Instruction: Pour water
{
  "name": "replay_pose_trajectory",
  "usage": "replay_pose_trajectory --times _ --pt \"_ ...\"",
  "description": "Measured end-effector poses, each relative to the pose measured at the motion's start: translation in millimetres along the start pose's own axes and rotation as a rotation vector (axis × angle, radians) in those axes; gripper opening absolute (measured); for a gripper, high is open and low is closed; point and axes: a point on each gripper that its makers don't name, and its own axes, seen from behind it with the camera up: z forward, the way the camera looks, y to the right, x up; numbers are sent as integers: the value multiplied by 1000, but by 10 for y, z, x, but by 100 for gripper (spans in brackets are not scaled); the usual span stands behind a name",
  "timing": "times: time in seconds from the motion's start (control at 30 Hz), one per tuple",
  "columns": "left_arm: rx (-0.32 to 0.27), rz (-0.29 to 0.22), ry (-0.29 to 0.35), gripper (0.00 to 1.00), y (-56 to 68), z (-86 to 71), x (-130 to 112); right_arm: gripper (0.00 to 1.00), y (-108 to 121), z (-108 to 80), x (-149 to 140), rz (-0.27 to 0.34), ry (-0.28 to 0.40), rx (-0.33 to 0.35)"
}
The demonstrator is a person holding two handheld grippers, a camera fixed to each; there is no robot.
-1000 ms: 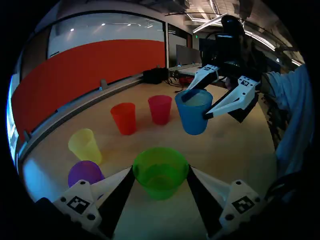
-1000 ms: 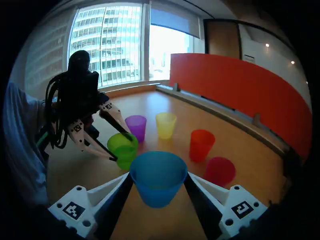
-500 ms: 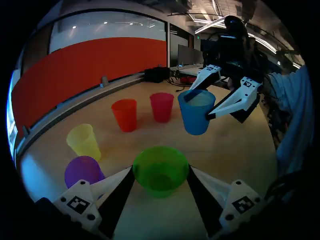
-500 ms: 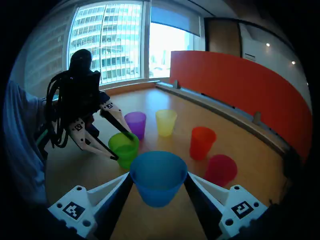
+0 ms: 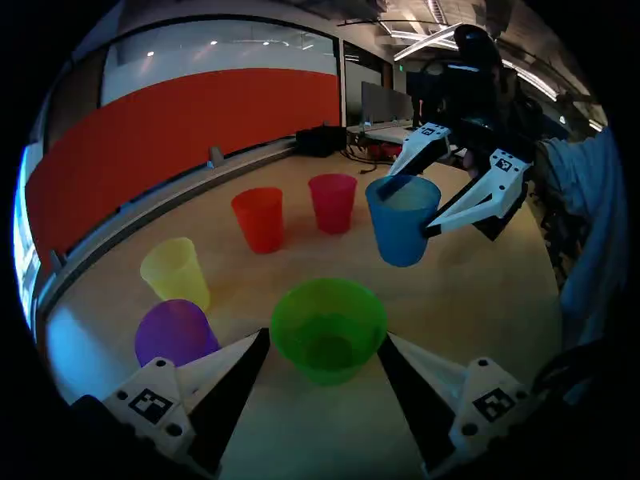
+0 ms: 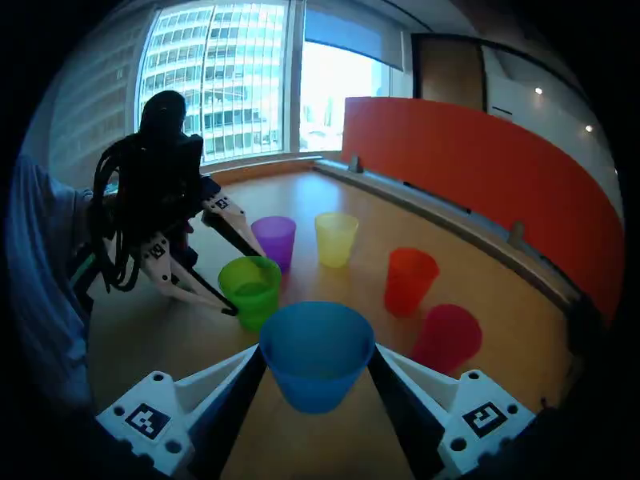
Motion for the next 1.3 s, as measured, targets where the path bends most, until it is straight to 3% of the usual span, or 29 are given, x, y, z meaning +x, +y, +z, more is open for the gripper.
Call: replay_pose_trajectory --times 0.47,0.77,1.3 --pt "33 -67 -6 97 -75 -181 -172 92 -46 182 -200 -17 -34 3" --pt "46 -116 23 97 -59 -281 -158 92 -61 247 -266 -23 -41 -2" --pt "49 -117 27 97 -6 -335 -147 94 -42 206 -360 -14 -52 -24"
